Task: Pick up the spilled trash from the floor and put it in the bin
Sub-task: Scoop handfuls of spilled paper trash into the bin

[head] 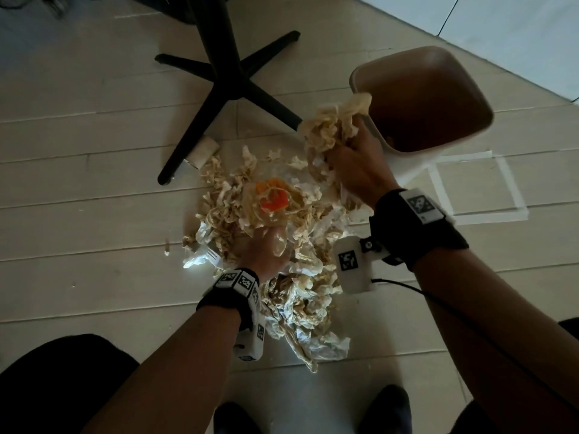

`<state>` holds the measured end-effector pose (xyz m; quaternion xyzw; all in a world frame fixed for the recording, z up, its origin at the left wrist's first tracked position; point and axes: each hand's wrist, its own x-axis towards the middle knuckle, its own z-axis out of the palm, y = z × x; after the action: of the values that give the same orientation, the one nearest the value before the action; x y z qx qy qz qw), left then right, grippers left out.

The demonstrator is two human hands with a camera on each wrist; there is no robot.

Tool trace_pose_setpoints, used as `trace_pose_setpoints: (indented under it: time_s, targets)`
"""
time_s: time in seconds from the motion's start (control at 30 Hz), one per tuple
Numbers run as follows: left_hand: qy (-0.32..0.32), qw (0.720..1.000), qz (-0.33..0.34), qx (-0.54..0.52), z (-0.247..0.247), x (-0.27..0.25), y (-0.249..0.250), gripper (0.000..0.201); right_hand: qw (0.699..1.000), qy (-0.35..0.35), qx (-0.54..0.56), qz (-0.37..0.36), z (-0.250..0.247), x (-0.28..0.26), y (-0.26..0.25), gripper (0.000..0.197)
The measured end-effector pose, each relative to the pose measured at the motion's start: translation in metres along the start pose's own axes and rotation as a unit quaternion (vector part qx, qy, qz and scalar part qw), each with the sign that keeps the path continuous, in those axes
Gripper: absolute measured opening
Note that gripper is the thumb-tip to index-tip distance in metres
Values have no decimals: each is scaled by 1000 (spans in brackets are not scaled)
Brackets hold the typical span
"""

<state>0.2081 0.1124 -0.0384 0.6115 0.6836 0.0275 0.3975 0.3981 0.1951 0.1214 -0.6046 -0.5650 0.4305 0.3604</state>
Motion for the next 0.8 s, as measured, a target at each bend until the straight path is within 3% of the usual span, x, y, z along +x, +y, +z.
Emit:
trace_pose_setpoints:
  time_s: [0.1,0.23,0.37,0.63,0.8]
  targets:
    - [-59,998,5,24,12,-2,-2,79,999,17,-34,3,-21,10,-24,37]
    - [-86,993,33,75,20,-7,-2,95,993,62,-100,4,-61,24,-43,30]
    - [-78,993,42,75,23,-7,-2,97,980,78,-180,18,-91,36,-42,35]
    - [-67,996,55,36,40,-5,-3,92,967,140,-212,30,-124,55,-25,57]
    - [-53,996,57,47,44,-7,-6,93,960,115,-251,46,-126,74,1,74]
